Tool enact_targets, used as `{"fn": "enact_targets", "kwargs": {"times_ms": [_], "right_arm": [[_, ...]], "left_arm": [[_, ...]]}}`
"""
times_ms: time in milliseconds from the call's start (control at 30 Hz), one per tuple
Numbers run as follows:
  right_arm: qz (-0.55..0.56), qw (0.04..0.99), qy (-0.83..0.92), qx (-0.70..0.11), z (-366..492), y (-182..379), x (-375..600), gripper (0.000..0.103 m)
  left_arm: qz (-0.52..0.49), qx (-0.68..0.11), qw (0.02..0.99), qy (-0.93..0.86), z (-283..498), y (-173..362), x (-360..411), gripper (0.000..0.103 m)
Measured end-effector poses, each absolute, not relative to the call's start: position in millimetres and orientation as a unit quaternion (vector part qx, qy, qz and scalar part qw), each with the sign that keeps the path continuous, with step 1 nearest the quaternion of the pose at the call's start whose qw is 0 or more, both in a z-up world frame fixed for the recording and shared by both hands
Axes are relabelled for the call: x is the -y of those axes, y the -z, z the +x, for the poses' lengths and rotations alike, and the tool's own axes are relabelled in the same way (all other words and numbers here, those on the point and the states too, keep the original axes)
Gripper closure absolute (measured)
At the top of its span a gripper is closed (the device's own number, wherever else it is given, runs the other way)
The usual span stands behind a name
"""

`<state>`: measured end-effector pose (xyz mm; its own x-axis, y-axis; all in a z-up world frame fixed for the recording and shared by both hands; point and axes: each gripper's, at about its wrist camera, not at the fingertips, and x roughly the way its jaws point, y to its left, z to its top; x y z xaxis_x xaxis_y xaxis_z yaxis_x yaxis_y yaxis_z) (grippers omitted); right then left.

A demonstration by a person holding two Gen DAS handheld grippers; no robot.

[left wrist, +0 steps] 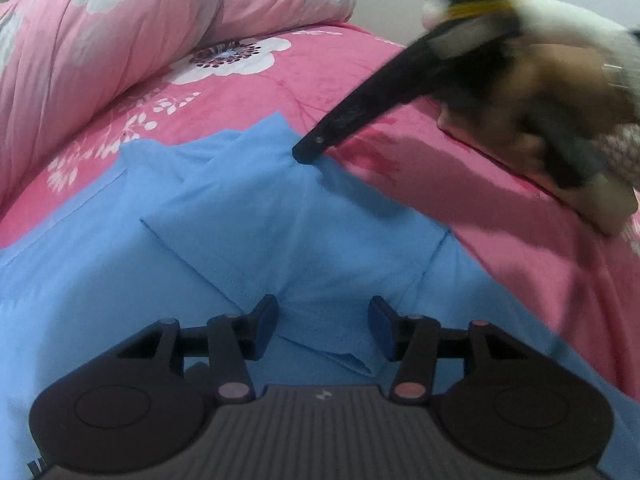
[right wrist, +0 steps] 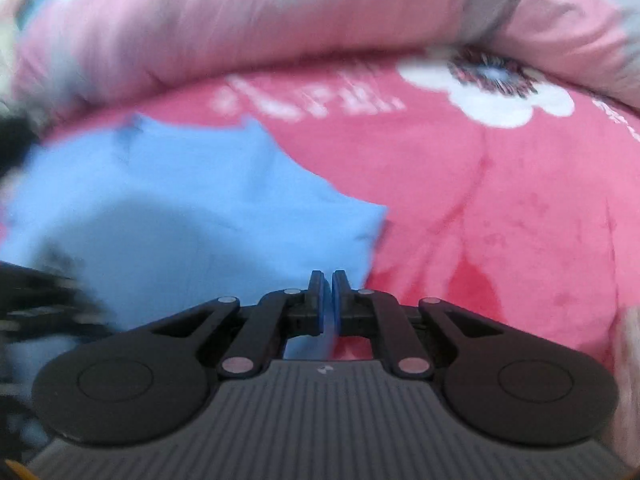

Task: Fold clothes

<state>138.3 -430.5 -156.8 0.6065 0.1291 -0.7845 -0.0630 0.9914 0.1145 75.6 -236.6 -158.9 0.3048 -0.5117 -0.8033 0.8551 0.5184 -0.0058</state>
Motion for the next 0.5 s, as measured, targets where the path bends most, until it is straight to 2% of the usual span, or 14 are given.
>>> {"fn": "enact_targets", "kwargs": {"times_ms": [167,300,333,433,500], "right_arm": [[0.108,0.911,-0.017,-0.398,147,138,460,0.097],[0.095,0.894,-0.071,-0.431,156,150,445,0.098],[0.086,0.892,-0.065,-0.438,161,157,443,0.101],[0.114,0.907,0.007,-0.405,168,163,458,0.102],[0.144,0.914,0.058,-0.375,164,157,470,0.097]], "left_arm": [[0.209,-0.397,0.774,0.446,79,159,233,0.051],[0.205,-0.397,0.771,0.453,81,160,230,0.051],[0.201,-0.399,0.771,0.454,82,160,229,0.051],[0.187,-0.407,0.768,0.457,87,159,227,0.051],[0.178,-0.412,0.766,0.460,89,158,224,0.051]]}}
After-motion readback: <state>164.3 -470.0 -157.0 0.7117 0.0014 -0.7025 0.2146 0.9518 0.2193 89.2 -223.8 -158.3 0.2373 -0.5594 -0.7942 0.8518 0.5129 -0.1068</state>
